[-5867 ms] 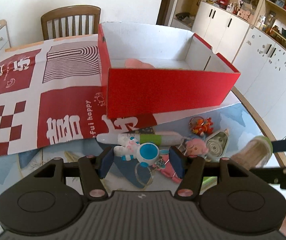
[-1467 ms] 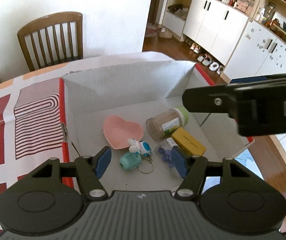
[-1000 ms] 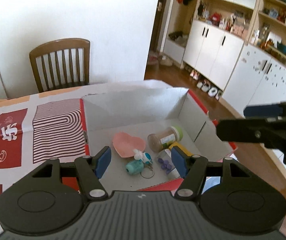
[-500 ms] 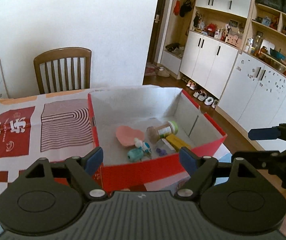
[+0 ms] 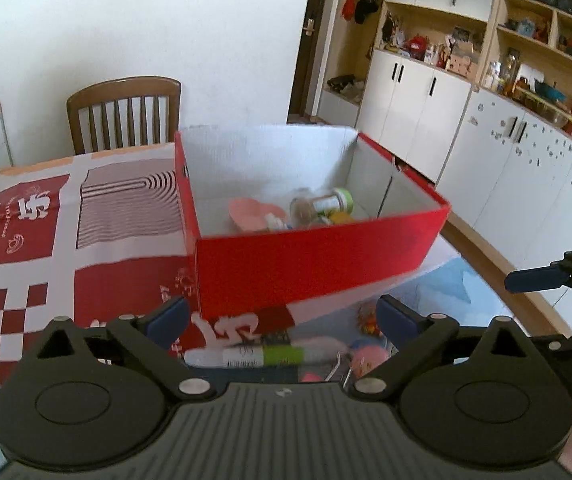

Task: Organize rigid objects
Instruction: 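Lift both grippers out of the box toward the remaining items, then grasp the pink binder clip with the left gripper while the right grasps the green highlighter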

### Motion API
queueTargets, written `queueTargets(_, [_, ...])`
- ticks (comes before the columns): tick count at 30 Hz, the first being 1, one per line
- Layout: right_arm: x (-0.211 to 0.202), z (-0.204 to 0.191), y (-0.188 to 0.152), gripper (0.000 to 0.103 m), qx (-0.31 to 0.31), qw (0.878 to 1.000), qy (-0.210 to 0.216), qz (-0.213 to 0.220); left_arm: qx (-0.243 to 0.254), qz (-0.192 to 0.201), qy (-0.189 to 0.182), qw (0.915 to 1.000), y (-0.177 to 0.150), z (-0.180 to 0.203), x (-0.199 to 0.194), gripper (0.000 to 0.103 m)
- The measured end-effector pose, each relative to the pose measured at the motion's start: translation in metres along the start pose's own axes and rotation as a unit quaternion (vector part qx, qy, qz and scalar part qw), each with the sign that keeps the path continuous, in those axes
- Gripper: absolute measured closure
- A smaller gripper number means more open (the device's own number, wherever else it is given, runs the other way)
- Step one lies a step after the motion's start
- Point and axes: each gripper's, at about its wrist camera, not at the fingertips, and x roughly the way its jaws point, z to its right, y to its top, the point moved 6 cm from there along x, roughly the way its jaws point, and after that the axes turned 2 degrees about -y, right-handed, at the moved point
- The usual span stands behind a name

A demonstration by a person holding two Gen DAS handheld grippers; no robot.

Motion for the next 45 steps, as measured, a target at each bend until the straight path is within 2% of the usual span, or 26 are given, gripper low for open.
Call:
queueTargets(3, [0.004, -0.006, -0.014, 0.000, 0.000, 1.000, 0.005, -0.017, 0.007, -0.013, -0.012, 0.9998, -0.014, 0.003, 0.004, 0.002])
queueTargets(7, [0.010, -0.011, -0.030, 0.000, -0.004, 0.999, 0.001, -0.041, 0.010, -0.042, -0.003, 0.9990, -0.034, 0.004, 0.013, 0.002])
queueTargets(15, [0.025, -0.018, -0.053, 0.000, 0.000, 0.997, -0.010, -0.076, 0.002, -0.097, -0.030, 0.9949, -0.062, 0.004, 0.032, 0.002])
queueTargets(19, [0.036, -0.022, -0.063, 0.001, 0.005, 0.996, -0.018, -0.090, 0.029, -0.104, -0.023, 0.9938, -0.070, 0.008, 0.039, 0.002])
queueTargets(24, [0.049, -0.029, -0.069, 0.002, 0.000, 0.995, -0.021, -0.101, 0.037, -0.112, -0.022, 0.9927, -0.074, 0.007, 0.048, 0.002])
queueTargets(29, [0.056, -0.030, -0.069, 0.003, 0.007, 0.994, -0.027, -0.103, 0.061, -0.105, -0.018, 0.9924, -0.074, 0.010, 0.052, 0.002])
queueTargets(40, [0.071, -0.031, -0.066, 0.006, 0.012, 0.994, -0.038, -0.105, 0.077, -0.103, -0.034, 0.9911, -0.068, 0.014, 0.064, 0.004])
queueTargets(45, [0.073, -0.028, -0.066, 0.010, 0.022, 0.993, -0.046, -0.104, 0.082, -0.104, -0.043, 0.9903, -0.065, 0.018, 0.069, 0.011])
